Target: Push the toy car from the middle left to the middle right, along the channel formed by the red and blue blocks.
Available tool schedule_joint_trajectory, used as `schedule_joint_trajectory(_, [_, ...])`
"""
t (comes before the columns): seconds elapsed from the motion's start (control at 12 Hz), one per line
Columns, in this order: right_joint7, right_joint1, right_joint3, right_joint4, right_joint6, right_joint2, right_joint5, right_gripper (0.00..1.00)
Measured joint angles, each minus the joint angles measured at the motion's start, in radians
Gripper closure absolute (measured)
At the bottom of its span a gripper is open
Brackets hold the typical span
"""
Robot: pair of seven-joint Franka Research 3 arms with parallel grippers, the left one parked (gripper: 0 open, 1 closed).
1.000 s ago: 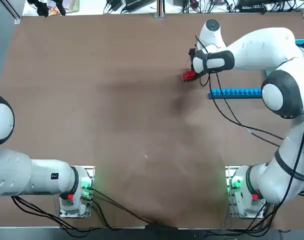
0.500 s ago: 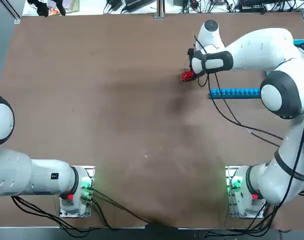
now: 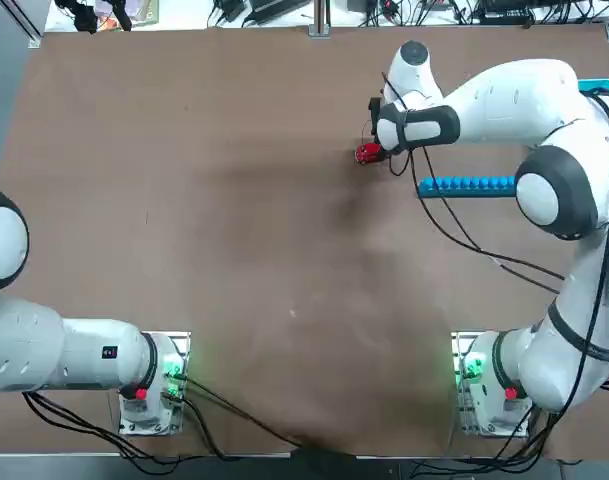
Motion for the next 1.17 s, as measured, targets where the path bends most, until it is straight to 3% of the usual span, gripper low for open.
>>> schedule_joint_trajectory(1.17, [0.131, 0.049, 0.0, 0.05, -0.007, 0.031, 0.0, 0.53])
